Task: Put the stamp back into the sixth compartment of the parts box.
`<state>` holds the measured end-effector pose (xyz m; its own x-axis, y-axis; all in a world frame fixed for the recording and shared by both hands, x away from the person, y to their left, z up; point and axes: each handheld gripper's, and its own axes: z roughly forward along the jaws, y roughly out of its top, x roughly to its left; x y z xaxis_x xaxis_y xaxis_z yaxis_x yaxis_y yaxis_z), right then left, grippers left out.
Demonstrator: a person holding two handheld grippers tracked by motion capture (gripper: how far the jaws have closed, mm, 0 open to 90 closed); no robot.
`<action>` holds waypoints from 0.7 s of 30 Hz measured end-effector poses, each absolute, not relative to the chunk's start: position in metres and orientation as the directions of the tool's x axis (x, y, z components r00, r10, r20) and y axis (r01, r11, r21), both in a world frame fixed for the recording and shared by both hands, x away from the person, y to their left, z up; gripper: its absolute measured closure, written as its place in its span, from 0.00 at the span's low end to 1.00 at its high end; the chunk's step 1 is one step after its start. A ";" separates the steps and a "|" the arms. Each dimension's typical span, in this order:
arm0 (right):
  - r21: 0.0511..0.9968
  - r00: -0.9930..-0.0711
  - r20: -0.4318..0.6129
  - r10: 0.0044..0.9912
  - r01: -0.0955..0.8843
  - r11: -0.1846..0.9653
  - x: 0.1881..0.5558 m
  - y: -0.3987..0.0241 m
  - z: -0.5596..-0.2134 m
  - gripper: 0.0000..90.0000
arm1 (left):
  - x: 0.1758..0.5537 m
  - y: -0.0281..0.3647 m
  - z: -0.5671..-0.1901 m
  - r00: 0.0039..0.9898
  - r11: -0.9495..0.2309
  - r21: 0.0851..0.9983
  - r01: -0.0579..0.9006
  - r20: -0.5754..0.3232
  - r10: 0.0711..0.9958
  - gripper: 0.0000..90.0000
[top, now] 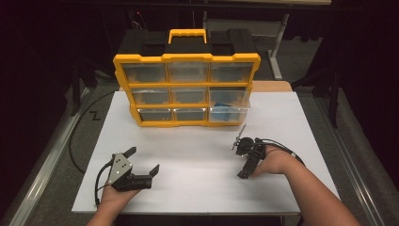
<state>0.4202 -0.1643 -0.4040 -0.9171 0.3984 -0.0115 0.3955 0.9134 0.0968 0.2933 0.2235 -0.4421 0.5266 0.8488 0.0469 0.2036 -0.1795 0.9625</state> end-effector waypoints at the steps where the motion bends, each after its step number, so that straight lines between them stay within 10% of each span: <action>1: 0.105 -0.915 -0.015 0.402 0.399 0.911 0.420 -0.164 -0.405 0.01 | 0.293 0.224 -0.442 0.526 -0.180 0.962 0.204 0.047 0.849 0.00; 21: 0.466 -0.845 -0.045 0.533 0.454 0.760 0.404 -0.186 -0.407 0.01 | 0.294 0.224 -0.443 0.519 -0.160 0.962 0.220 0.023 0.854 0.00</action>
<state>0.4043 -0.1858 -0.4066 -0.8449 0.5330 -0.0451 0.4542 0.7595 0.4656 0.2944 0.2245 -0.4431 0.5192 0.8543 0.0235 0.2200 -0.1601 0.9623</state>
